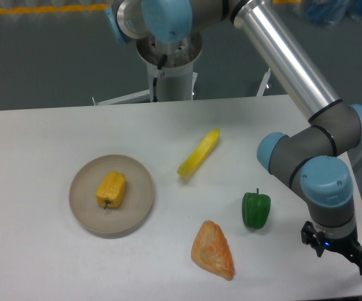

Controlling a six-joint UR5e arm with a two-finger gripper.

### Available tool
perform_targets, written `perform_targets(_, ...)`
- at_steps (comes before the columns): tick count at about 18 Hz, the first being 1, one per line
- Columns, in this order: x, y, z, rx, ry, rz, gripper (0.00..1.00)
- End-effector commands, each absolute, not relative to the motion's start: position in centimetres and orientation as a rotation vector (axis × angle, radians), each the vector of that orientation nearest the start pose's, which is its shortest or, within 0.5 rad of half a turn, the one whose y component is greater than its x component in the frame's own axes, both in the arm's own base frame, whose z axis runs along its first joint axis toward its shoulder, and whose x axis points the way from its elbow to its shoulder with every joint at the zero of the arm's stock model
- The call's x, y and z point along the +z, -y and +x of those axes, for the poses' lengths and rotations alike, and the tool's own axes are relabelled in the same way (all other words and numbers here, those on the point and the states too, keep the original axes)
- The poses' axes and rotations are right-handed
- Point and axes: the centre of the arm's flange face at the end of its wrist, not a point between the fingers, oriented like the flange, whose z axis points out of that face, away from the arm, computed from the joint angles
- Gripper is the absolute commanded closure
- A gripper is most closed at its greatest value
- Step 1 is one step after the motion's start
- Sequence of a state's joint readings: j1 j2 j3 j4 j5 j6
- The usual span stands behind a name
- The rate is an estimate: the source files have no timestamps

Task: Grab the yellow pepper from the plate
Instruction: 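Move the gripper over the yellow pepper on the beige plate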

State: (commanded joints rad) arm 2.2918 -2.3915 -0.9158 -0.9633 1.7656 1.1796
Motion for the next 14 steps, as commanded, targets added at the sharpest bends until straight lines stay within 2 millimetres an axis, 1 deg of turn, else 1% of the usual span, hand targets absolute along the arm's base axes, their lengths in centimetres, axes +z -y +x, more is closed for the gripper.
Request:
perform_targets(3,34.2,-69.8,-46.0,0.706,-0.610,-2.896,0.00)
perform_targets(5,34.5,-70.0,-45.5,0.707,-0.599,-2.894,0.00)
perform_targets(6,34.3,-69.8,-45.3,0.698,-0.583,-2.901,0.00)
perform_targets(8,34.7,-69.6,-44.7,0.694,-0.577,-2.901,0.00)
perform_targets(9,36.0,-69.1,-44.1,0.707,-0.573,-2.895,0.00)
perform_targets(11,38.0,-67.9,-43.1,0.714,-0.568,-2.891,0.00)
perform_targets(12,39.1,-66.7,-42.1,0.707,-0.561,-2.896,0.00)
perform_targets(14,40.5,-64.9,-40.2,0.683,-0.544,-2.897,0.00)
